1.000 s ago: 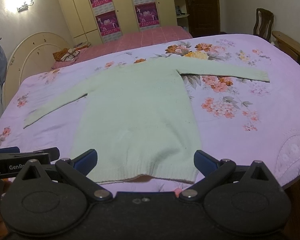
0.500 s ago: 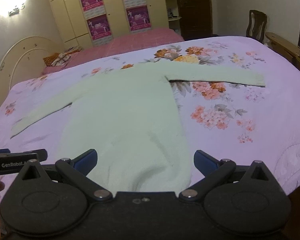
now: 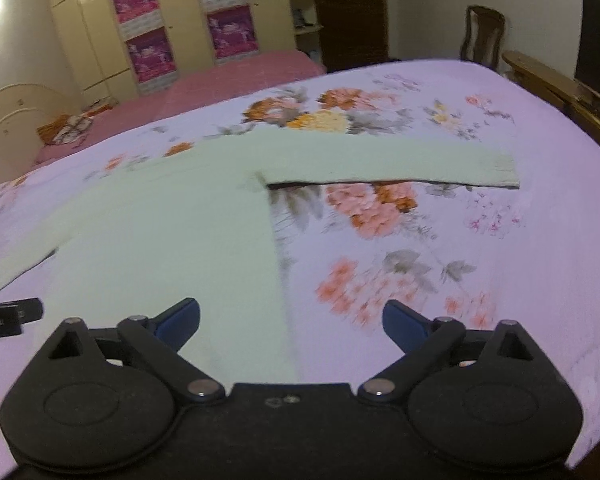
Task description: Fold small clothes
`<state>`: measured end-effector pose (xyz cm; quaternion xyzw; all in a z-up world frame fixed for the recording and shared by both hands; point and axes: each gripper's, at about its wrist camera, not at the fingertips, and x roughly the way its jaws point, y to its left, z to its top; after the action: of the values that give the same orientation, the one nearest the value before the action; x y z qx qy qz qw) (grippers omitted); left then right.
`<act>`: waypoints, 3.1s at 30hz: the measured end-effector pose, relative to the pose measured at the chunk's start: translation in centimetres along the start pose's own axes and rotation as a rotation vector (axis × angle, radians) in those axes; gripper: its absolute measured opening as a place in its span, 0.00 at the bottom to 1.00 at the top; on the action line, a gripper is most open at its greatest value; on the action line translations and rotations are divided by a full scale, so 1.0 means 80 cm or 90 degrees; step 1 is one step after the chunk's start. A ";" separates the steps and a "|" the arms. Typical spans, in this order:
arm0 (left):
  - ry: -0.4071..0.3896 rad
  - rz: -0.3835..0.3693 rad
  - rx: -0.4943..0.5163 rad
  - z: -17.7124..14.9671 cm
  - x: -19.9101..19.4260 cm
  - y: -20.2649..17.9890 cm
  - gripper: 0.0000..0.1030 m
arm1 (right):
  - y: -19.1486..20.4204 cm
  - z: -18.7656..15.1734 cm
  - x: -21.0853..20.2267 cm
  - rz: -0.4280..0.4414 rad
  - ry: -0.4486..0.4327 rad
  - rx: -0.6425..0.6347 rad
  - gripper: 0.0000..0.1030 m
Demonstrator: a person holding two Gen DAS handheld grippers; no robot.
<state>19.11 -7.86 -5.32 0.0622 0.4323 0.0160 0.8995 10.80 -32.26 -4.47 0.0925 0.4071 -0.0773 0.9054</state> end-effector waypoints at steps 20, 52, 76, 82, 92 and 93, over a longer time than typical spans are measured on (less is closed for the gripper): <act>0.042 -0.020 0.029 0.109 0.175 -0.123 1.00 | -0.196 0.098 0.175 -0.079 0.023 0.234 0.67; 0.026 0.027 0.007 0.148 0.216 -0.104 1.00 | -0.157 0.200 0.201 -0.014 -0.139 0.151 0.05; -0.033 -0.194 -0.216 0.108 0.222 0.139 1.00 | 0.223 0.150 0.281 0.282 0.039 -0.063 0.43; -0.014 -0.253 -0.121 0.114 0.240 0.057 0.99 | 0.138 0.157 0.228 0.183 -0.047 -0.049 0.53; -0.050 -0.221 -0.053 0.117 0.262 -0.025 0.63 | 0.036 0.132 0.233 0.094 -0.035 0.020 0.54; -0.059 -0.216 -0.050 0.112 0.258 -0.023 0.60 | 0.034 0.129 0.234 0.091 -0.035 0.022 0.54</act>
<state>38.93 -8.82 -16.00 -0.0459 0.3939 -0.1218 0.9099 31.14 -33.18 -11.54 0.1353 0.3733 -0.0219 0.9175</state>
